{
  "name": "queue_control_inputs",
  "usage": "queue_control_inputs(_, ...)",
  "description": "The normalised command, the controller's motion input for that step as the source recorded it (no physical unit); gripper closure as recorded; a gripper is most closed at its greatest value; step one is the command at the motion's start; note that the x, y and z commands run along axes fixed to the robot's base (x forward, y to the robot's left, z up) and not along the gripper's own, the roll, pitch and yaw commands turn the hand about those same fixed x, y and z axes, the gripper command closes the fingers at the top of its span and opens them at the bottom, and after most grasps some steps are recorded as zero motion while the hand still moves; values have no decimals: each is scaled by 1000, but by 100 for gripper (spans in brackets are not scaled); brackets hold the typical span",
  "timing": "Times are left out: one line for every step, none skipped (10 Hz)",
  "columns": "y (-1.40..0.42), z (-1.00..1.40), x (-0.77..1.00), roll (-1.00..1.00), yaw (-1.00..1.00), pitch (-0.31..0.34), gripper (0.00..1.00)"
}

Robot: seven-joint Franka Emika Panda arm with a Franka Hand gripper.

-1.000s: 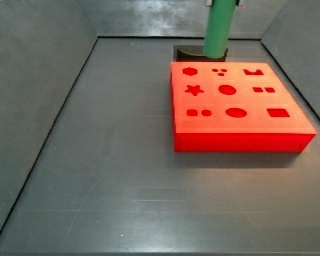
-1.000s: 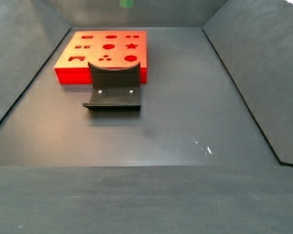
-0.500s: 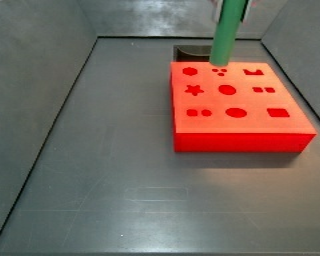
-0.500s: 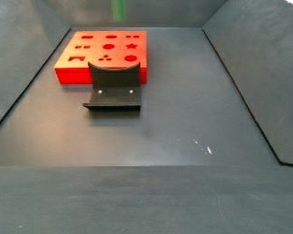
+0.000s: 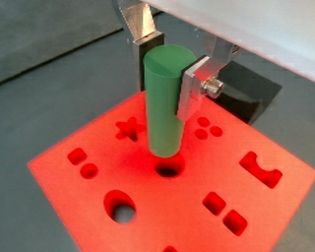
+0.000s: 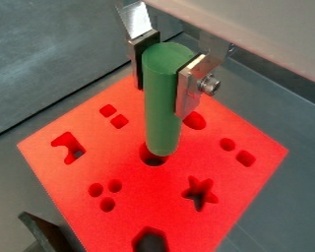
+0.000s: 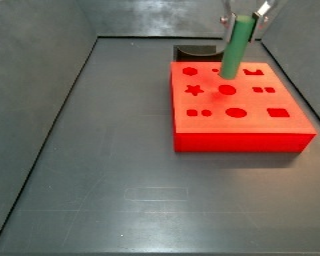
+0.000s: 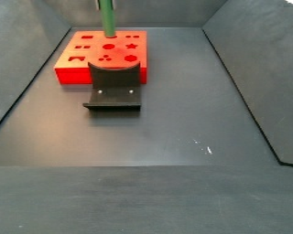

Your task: Insert the round object.

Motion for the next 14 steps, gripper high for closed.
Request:
queue_control_inputs(23,-209,340,66,0,49,100)
queue_control_inputs(57,-234,240,74,0,29,100)
queue_control_inputs(54,-286,123,39,14,0,100)
queue_control_inputs(43,-411,0,0,0,-33,100)
queue_control_inputs(0,-357,-117,0,0,-84,100)
queue_control_inputs(-51,-34,-246,0,-69,-94,100)
queue_control_inputs(0,0,-217,-31,-29,-90,100)
queue_control_inputs(0,0,-237,-39,-66,-83,100)
queue_control_inputs(0,-17,-140,-33,0,-83,100)
queue_control_inputs(0,-143,0,-43,0,-54,100)
queue_control_inputs(0,-289,37,-29,0,-80,100)
queue_control_inputs(0,-289,243,-1,0,-67,100)
queue_control_inputs(0,-266,394,0,9,-36,100)
queue_control_inputs(0,-249,506,1,17,-4,100)
